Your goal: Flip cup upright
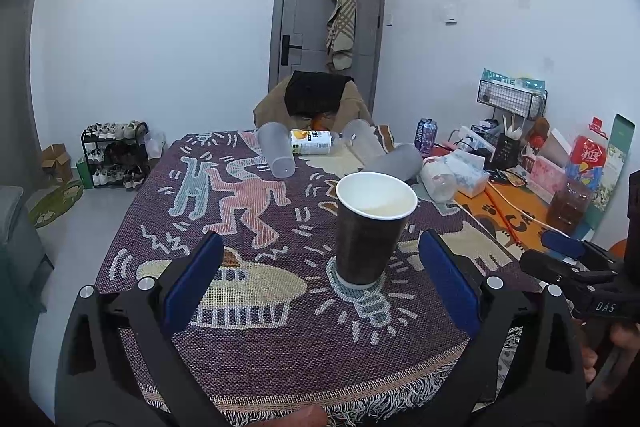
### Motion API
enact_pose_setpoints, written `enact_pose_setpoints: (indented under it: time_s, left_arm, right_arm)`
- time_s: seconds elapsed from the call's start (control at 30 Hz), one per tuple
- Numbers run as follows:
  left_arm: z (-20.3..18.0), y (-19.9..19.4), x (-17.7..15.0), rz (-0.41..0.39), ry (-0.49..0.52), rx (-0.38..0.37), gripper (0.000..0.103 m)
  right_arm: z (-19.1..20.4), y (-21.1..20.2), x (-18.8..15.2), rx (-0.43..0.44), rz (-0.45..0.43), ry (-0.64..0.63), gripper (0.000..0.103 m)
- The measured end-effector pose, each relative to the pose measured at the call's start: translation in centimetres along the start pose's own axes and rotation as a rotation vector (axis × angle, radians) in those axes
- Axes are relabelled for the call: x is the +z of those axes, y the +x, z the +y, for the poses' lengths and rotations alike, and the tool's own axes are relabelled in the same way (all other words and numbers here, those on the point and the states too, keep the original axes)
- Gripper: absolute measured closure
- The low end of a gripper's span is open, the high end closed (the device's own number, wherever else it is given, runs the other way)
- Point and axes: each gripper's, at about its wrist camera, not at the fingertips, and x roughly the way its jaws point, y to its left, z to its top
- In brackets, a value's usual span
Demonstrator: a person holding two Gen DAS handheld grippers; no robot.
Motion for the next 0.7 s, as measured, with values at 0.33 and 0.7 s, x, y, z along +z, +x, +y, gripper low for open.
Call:
enact_pose_setpoints:
  time_s: [0.33, 0.7]
  left_arm:
    - [0.0, -0.2, -0.1, -0.018, 0.018, 0.016, 0.006]
    - [0.3, 0.1, -0.4, -0.005, 0.016, -0.011, 0.006]
  right_arm:
    - [0.1, 0.5, -0.3, 0.001, 0.01, 0.002, 0.007]
    - [0.0, 1.7, -1.0, 0.004, 0.023, 0.033, 0.007]
